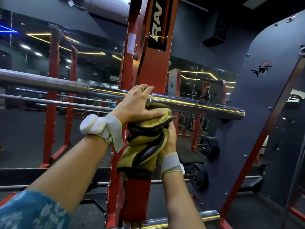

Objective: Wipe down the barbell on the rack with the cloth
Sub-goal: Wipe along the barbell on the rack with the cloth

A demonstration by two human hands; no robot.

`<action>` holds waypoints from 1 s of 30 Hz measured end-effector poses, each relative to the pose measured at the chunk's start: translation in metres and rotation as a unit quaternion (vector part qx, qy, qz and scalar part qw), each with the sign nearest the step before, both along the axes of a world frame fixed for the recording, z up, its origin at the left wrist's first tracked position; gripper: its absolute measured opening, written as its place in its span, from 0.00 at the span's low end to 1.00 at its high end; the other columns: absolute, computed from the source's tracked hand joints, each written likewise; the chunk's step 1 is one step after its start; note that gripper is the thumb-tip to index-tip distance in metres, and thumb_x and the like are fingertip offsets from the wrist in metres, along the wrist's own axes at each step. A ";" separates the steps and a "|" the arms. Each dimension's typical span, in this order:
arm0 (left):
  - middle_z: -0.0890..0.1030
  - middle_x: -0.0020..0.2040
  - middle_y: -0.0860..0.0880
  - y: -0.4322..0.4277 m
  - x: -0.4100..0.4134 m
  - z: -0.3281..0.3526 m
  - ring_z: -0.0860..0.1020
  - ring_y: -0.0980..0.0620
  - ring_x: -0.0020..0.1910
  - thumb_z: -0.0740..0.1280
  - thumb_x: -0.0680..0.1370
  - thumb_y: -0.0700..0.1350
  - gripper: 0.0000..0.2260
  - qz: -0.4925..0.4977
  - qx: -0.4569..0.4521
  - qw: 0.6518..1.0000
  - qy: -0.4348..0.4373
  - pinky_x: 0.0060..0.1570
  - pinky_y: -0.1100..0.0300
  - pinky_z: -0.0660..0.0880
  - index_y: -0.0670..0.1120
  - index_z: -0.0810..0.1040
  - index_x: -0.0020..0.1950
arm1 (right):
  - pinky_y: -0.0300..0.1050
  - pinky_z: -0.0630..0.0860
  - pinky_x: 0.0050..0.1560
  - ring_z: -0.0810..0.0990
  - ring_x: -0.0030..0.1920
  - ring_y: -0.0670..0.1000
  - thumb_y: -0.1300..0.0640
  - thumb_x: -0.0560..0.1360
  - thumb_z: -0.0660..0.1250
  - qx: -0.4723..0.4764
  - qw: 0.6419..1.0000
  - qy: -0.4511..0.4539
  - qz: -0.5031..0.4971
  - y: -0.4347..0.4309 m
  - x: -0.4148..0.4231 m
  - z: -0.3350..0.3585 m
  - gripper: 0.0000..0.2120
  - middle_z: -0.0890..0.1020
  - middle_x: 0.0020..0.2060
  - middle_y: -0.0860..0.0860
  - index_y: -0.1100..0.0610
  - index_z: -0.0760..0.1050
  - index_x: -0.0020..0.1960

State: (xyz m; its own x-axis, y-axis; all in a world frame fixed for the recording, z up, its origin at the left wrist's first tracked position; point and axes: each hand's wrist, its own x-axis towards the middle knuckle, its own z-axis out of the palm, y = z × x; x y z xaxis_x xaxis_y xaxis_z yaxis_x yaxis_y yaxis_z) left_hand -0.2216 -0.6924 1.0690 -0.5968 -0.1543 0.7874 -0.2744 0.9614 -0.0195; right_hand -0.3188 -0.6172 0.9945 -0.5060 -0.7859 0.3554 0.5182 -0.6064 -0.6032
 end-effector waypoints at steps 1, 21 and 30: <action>0.67 0.69 0.42 -0.001 0.000 0.000 0.64 0.45 0.69 0.54 0.62 0.75 0.51 0.001 0.000 1.000 -0.001 0.67 0.53 0.60 0.41 0.62 0.74 | 0.54 0.74 0.58 0.76 0.56 0.60 0.48 0.69 0.62 0.000 1.000 0.017 -0.008 -0.001 0.004 -0.002 0.28 0.76 0.58 0.64 0.64 0.72 0.64; 0.75 0.62 0.38 0.009 -0.014 -0.008 0.70 0.39 0.65 0.67 0.67 0.51 0.30 0.097 -0.059 0.990 0.084 0.66 0.48 0.64 0.37 0.73 0.65 | 0.61 0.71 0.55 0.72 0.57 0.63 0.55 0.68 0.60 0.133 0.390 0.568 -0.712 0.023 -0.020 0.017 0.21 0.75 0.65 0.50 0.50 0.78 0.60; 0.80 0.57 0.40 0.033 -0.042 0.008 0.73 0.42 0.64 0.60 0.70 0.51 0.22 0.114 -0.120 0.984 0.064 0.68 0.47 0.59 0.40 0.80 0.57 | 0.63 0.72 0.51 0.75 0.53 0.67 0.58 0.63 0.65 0.176 0.390 0.544 -0.721 0.048 -0.053 0.021 0.23 0.77 0.62 0.51 0.52 0.79 0.58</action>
